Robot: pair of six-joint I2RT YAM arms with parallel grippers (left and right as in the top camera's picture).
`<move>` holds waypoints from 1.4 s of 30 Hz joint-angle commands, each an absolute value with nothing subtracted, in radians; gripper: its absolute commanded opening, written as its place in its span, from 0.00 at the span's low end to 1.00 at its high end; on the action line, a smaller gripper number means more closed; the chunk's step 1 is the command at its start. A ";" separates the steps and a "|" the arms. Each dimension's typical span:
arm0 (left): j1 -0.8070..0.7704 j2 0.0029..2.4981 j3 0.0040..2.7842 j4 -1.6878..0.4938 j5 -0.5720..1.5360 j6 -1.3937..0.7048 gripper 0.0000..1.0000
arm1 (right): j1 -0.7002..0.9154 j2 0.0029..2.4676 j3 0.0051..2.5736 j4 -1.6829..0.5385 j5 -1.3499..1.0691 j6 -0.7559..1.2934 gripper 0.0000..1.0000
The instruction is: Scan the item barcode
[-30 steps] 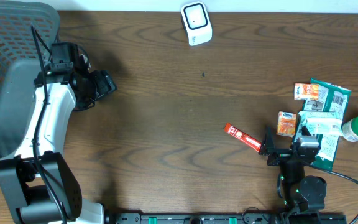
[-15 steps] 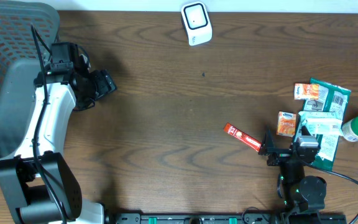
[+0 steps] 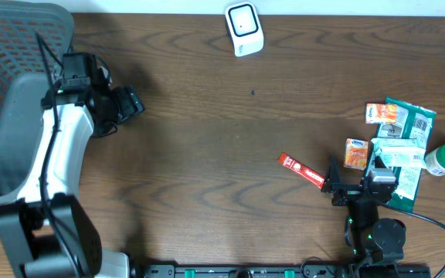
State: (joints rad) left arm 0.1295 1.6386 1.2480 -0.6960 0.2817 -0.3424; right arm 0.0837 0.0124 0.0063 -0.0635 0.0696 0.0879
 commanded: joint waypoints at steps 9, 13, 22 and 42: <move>0.144 1.046 1.247 -0.696 0.268 -0.348 0.83 | 0.099 0.006 0.006 -0.068 0.059 0.073 0.99; 0.144 0.872 1.247 -0.696 0.268 -0.348 0.83 | 0.099 0.006 0.005 -0.068 0.059 0.073 0.99; 0.144 0.664 1.243 -0.717 0.268 -0.348 0.83 | 0.099 0.006 0.006 -0.068 0.059 0.073 0.99; 0.129 0.050 0.620 -0.500 0.268 -0.348 0.83 | 0.099 0.006 0.006 -0.068 0.059 0.073 0.99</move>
State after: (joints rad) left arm 0.1379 0.1112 0.6754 -0.5644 0.2779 -0.3435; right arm 0.0837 0.0120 0.0063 -0.0643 0.0620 0.0860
